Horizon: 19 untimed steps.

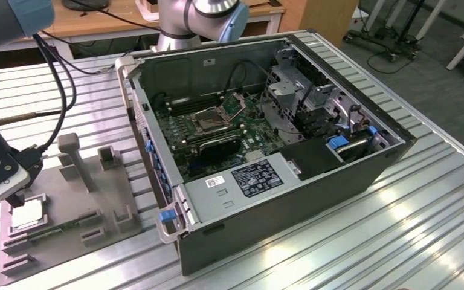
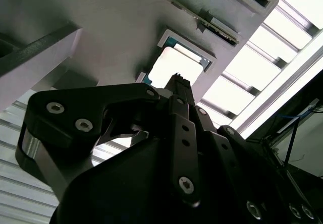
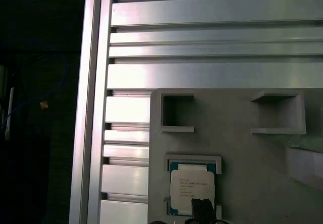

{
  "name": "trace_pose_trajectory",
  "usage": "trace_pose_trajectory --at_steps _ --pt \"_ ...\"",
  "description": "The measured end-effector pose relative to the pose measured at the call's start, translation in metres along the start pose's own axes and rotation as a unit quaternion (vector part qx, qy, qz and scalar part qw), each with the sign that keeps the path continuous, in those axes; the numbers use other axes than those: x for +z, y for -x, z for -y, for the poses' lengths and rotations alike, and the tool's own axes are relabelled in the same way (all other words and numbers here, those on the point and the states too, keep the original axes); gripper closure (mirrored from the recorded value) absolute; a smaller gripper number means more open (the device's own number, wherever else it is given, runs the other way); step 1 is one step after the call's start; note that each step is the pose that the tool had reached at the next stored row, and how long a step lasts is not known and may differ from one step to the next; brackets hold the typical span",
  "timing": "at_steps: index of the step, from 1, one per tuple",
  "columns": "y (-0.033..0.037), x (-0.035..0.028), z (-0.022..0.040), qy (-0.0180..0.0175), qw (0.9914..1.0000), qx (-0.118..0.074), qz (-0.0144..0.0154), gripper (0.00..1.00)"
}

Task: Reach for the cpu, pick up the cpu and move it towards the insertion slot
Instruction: 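Reach for the cpu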

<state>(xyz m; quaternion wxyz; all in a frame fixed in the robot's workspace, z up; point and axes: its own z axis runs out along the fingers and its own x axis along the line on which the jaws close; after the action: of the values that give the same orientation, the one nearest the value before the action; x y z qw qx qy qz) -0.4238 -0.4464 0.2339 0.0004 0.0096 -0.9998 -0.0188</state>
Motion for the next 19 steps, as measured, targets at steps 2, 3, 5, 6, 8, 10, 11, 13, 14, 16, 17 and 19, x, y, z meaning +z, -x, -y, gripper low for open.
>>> trace_pose_trajectory --at_steps 2,3,5,6,8,10,11,13,14,16,17,19 --pt "0.0 0.0004 0.0 0.0 1.0 0.0 0.0001 0.9" --pt "0.0 0.0011 0.0 0.0 1.0 0.0 0.0 0.9" --pt "0.0 0.0011 0.0 0.0 1.0 0.0 0.0 0.9" --pt "0.0 0.0017 0.0001 0.0 1.0 0.0 0.0001 0.9" --pt "0.0 0.002 0.0001 0.0 1.0 0.0 0.0001 0.9" --pt "0.0 0.0023 0.0001 0.0 1.0 0.0 0.0001 0.9" --pt "0.0 0.0023 0.0001 0.0 1.0 0.0 0.0001 0.9" --pt "0.0 0.0023 0.0001 0.0 1.0 0.0 0.0001 0.9" --pt "0.0 0.0023 0.0001 0.0 1.0 0.0 0.0001 0.9" --pt "0.0 0.0024 0.0001 0.0 1.0 0.0 0.0 0.9" --pt "0.0 0.0024 0.0001 0.0 1.0 0.0 0.0 0.9" --pt "0.0 0.0024 0.0001 0.0001 1.0 0.0 0.0001 0.9"
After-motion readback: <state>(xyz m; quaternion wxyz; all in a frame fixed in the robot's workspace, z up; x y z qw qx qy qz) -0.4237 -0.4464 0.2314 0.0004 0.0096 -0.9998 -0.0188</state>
